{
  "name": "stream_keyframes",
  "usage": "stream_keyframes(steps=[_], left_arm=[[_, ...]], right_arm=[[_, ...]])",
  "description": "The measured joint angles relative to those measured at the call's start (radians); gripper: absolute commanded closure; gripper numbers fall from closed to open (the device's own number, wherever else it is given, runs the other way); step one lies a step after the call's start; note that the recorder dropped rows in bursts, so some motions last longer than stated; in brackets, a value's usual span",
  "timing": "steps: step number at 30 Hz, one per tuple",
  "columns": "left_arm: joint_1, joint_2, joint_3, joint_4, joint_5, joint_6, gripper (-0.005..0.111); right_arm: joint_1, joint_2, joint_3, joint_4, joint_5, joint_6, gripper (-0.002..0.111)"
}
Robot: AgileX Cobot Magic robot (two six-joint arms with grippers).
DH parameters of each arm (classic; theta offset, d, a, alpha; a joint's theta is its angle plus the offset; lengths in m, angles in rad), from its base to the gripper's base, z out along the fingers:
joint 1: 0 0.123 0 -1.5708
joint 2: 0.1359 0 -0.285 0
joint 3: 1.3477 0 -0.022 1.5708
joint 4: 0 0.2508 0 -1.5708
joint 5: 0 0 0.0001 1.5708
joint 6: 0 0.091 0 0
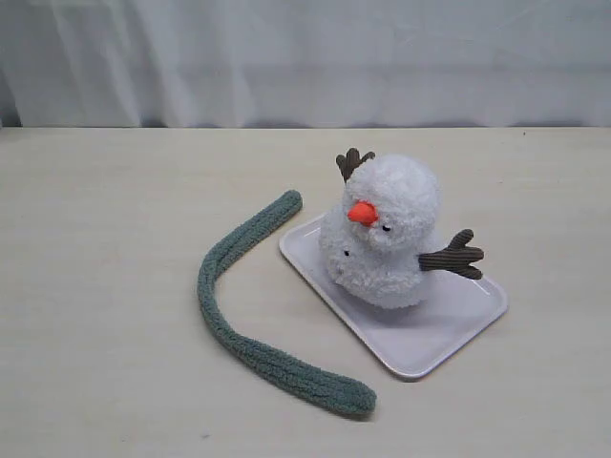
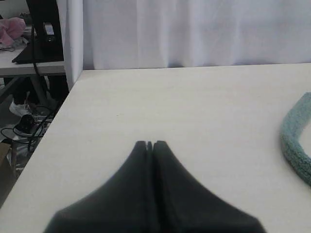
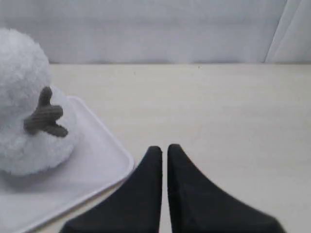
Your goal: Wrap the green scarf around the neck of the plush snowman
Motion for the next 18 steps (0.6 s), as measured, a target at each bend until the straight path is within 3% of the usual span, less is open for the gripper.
stream_keyframes(steps=[13, 16, 18], left_arm=[[0.000, 0.000, 0.000, 0.000, 0.000, 0.000, 0.107], [0.000, 0.000, 0.000, 0.000, 0.000, 0.000, 0.107], [0.000, 0.000, 0.000, 0.000, 0.000, 0.000, 0.107]], right_arm=[[0.000, 0.000, 0.000, 0.000, -0.702, 0.017, 0.104], [0.000, 0.000, 0.000, 0.000, -0.946, 0.218, 0.104], [0.000, 0.000, -0.023, 0.000, -1.000, 0.358, 0.104]])
